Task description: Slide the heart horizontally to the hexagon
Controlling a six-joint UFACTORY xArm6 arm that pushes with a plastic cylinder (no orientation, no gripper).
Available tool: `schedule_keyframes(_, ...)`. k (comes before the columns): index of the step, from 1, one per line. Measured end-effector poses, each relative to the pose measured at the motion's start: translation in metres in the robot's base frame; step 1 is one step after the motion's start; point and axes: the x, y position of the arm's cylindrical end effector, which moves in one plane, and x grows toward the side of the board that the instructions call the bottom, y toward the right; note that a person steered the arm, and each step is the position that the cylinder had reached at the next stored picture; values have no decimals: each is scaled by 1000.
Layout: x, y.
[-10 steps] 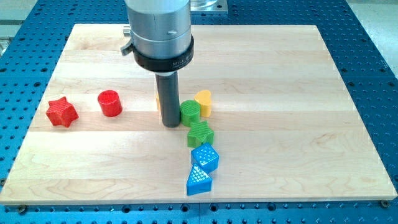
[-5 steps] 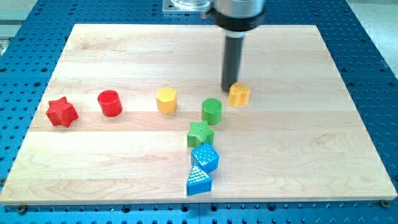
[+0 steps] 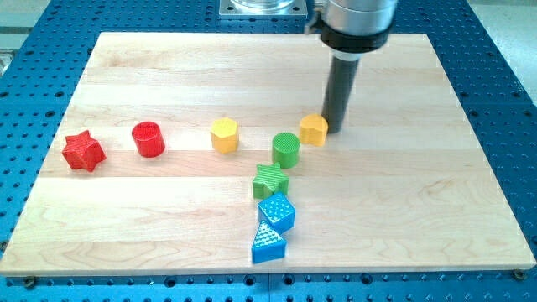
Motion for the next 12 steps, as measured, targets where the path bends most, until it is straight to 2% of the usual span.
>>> schedule_keyframes(1,-16,-31)
schedule_keyframes(2,-28,42)
schedule_keyframes(3,32,56)
schedule_keyframes(4,31,10)
schedule_keyframes(5,12,-10)
schedule_keyframes(6,-9,16)
schedule_keyframes(8,-6,-72)
schedule_keyframes(9,1,-91)
schedule_keyframes(10,-15,-55)
schedule_keyframes(11,-28,13)
schedule_keyframes(12,40,77)
